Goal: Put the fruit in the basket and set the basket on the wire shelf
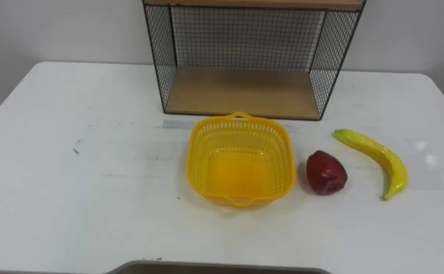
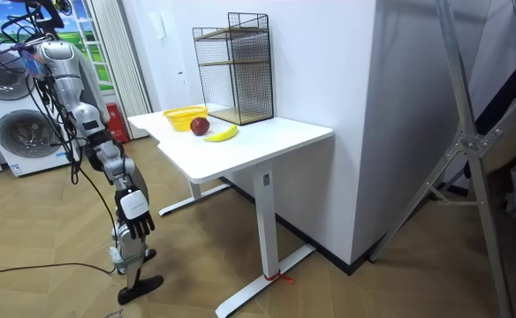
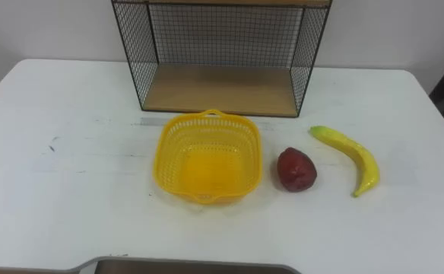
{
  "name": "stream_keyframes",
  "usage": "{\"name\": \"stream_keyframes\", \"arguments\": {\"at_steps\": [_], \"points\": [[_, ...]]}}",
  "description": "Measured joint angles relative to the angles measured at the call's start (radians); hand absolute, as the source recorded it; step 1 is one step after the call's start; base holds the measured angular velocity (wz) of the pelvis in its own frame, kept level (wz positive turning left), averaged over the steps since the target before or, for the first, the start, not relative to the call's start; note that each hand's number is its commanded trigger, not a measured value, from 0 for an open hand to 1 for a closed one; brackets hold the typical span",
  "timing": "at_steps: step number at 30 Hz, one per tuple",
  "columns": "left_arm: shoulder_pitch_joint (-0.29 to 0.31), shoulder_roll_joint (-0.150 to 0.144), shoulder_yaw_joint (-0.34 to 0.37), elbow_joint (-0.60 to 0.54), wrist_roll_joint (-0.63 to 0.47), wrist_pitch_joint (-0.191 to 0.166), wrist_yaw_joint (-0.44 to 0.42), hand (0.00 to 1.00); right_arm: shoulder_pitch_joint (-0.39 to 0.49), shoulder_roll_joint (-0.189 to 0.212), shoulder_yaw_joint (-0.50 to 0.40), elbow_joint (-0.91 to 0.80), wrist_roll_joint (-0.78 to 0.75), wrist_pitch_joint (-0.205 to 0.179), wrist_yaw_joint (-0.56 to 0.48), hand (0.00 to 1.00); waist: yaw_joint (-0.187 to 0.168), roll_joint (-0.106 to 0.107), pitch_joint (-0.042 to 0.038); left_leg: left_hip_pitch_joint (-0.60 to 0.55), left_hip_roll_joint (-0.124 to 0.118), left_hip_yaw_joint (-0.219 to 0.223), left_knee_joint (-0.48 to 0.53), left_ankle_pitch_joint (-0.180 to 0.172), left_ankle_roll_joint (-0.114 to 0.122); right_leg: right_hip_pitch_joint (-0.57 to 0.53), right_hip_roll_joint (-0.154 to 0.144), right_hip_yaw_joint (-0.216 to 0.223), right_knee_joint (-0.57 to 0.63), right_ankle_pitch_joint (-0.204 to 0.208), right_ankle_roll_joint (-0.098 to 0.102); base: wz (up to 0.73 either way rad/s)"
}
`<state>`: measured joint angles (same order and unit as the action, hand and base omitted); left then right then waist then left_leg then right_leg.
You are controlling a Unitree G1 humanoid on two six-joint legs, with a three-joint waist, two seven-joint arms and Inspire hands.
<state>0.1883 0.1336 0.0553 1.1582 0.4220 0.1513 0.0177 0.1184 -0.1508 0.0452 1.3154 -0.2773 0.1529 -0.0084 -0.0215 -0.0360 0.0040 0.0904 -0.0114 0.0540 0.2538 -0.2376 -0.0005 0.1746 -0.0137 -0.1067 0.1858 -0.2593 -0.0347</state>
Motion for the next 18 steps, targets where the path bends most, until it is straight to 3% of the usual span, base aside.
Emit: {"name": "stream_keyframes", "arguments": {"at_steps": [13, 18], "points": [[0.001, 0.000, 0.016, -0.001, -0.008, 0.003, 0.027, 0.00, 0.000, -0.002, -0.016, 0.004, 0.044, 0.001, -0.040, 0.00, -0.001, 0.002, -0.0014, 0.001, 0.000, 0.002, -0.001, 0.000, 0.000, 0.000, -0.001, 0.003, 0.000, 0.000, 0.000, 0.00], [0.000, 0.004, 0.034, 0.000, -0.007, 0.000, 0.044, 0.00, 0.001, -0.001, -0.075, 0.005, 0.203, 0.000, -0.082, 0.00, -0.001, 0.001, -0.0007, 0.001, 0.000, 0.001, 0.000, 0.000, 0.000, 0.000, 0.003, 0.006, 0.000, 0.000, 0.000, 0.00]]}}
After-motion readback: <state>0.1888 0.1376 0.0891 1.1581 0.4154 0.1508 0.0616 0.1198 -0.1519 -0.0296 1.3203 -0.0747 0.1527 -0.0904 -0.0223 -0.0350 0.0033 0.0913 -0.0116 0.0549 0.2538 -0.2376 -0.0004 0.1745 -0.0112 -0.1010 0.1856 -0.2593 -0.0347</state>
